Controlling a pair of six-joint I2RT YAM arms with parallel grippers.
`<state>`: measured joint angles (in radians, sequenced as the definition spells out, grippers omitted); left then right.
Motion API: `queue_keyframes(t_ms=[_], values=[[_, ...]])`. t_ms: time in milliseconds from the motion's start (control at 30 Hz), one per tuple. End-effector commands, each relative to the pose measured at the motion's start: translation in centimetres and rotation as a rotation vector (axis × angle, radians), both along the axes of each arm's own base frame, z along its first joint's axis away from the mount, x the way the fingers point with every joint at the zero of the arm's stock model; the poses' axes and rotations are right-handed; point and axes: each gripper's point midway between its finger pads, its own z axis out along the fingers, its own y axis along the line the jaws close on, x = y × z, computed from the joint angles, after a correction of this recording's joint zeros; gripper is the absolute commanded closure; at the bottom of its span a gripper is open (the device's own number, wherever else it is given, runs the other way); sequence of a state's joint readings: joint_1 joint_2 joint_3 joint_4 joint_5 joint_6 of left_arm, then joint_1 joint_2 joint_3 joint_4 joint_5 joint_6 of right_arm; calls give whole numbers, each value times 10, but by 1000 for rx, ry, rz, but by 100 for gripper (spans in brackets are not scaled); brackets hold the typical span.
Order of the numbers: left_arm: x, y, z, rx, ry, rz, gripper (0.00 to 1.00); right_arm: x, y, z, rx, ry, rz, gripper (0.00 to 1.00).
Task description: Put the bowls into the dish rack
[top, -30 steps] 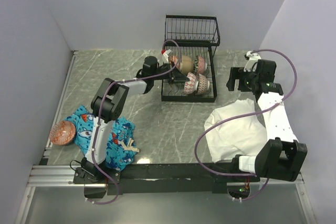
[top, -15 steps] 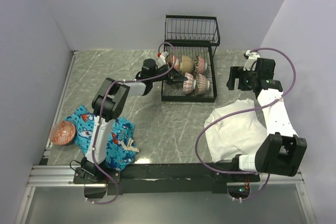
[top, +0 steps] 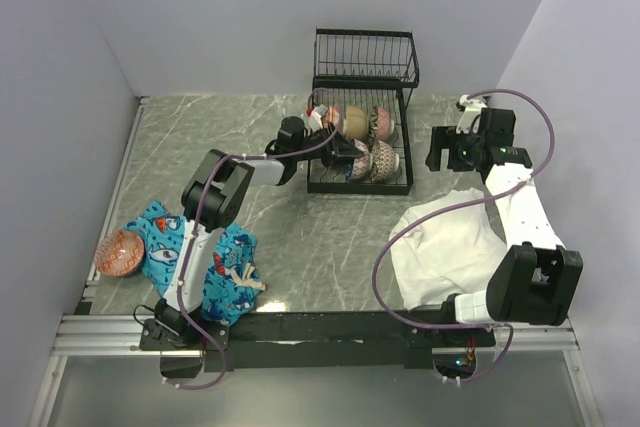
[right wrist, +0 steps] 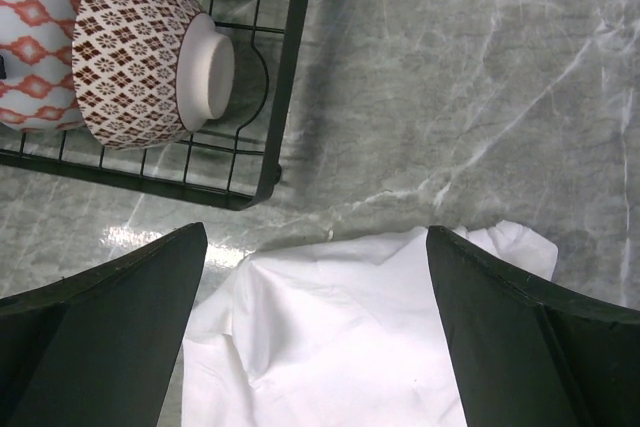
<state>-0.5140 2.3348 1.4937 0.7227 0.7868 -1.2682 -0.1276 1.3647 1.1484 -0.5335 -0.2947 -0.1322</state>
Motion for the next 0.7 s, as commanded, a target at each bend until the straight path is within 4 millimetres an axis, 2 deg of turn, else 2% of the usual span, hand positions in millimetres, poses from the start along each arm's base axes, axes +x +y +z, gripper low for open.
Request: queue_keyframes(t_ms=[0,133,367,400,467,500,600,667], values=[[8,-4,17,-19,-71,6,55,19,1,26,-27,-84,12,1],[9,-2,30,-26,-125,5,52,20,4,25,-21,-84,17,1],[17,9,37,26,-186,10,46,19,5,26,-21,-97,17,1],[19,15,32,45,-170,16,46,19,5,25,-18,-94,19,1],[17,23,36,59,-193,5,43,20,5,25,-15,-99,16,1],[19,32,30,80,-174,9,38,20,6,24,-13,-98,19,1],[21,52,24,134,-189,0,36,21,8,24,-3,-101,24,1],[18,59,31,138,-245,-26,36,23,9,24,2,-103,25,1]])
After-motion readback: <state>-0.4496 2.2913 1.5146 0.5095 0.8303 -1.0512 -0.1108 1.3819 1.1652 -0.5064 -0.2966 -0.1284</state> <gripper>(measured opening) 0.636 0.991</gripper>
